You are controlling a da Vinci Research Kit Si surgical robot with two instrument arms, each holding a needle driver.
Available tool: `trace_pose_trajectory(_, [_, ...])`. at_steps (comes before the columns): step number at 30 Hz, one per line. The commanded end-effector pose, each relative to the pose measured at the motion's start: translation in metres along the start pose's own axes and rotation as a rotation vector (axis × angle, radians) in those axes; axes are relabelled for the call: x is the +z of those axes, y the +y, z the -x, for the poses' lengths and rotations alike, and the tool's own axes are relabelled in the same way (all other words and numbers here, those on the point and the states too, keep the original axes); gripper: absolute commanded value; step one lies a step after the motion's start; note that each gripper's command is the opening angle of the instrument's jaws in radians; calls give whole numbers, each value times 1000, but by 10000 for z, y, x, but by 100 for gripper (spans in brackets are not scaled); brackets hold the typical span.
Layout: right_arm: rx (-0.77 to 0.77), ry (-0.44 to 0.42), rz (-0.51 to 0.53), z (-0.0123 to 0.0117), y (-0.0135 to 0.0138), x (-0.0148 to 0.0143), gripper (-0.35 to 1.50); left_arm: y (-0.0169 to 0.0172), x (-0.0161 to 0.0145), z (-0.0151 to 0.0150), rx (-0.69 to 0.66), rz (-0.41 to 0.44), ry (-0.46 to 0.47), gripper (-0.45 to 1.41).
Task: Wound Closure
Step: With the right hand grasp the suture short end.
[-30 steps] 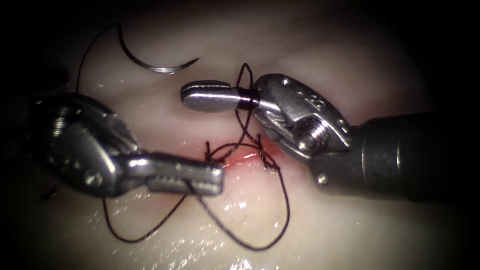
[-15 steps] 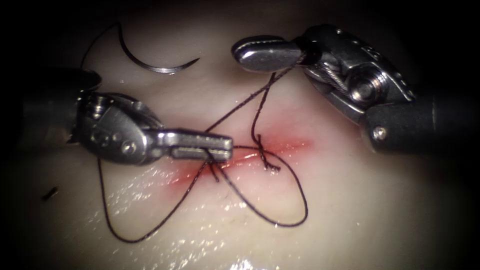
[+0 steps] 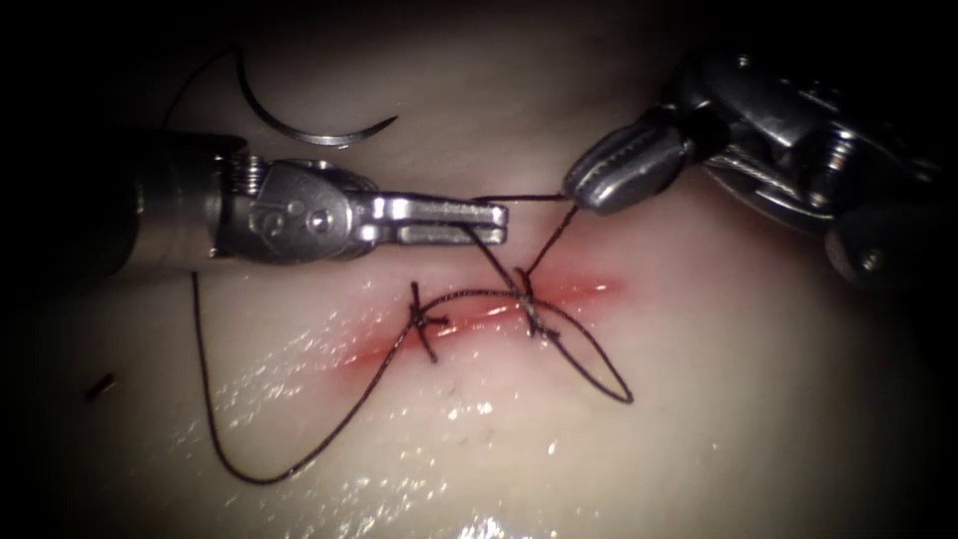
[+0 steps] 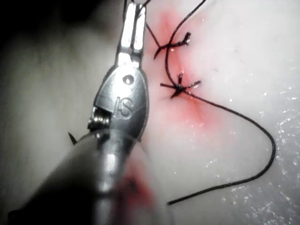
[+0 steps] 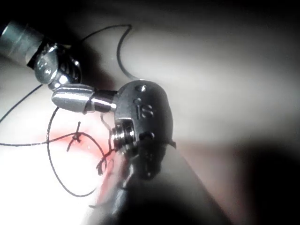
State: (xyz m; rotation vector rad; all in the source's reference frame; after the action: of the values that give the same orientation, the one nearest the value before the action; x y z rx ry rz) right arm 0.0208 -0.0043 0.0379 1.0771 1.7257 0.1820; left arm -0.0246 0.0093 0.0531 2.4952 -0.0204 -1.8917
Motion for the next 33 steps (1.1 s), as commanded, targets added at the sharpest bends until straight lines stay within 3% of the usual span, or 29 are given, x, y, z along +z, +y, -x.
trace_pose_trajectory(1, [0,-64,2,2,9,4,-35,-3,2,8,-8,7,-3,-45])
trace_pose_trajectory(7, [8,-346,9,9,5,6,-35,-12,-10,-3,-59,43,-4,-45])
trace_pose_trajectory(15, [-2,-609,35,39,0,17,-35,-14,-16,-42,-118,96,-12,-45])
trace_pose_trajectory(20, [-15,-704,83,53,2,24,-35,-26,-10,-63,-154,129,4,-45])
trace_pose_trajectory(22, [-21,-741,99,60,2,27,-8,-35,-9,-68,-167,135,15,-45])
trace_pose_trajectory(27, [-27,-874,118,73,-2,30,27,-40,-12,-65,-174,154,9,-45])
trace_pose_trajectory(29, [-7,-915,141,74,-3,30,52,-38,-13,-62,-183,161,4,-45])
trace_pose_trajectory(33, [-6,-980,146,73,-5,27,66,-33,-16,-57,-198,177,-7,-45])
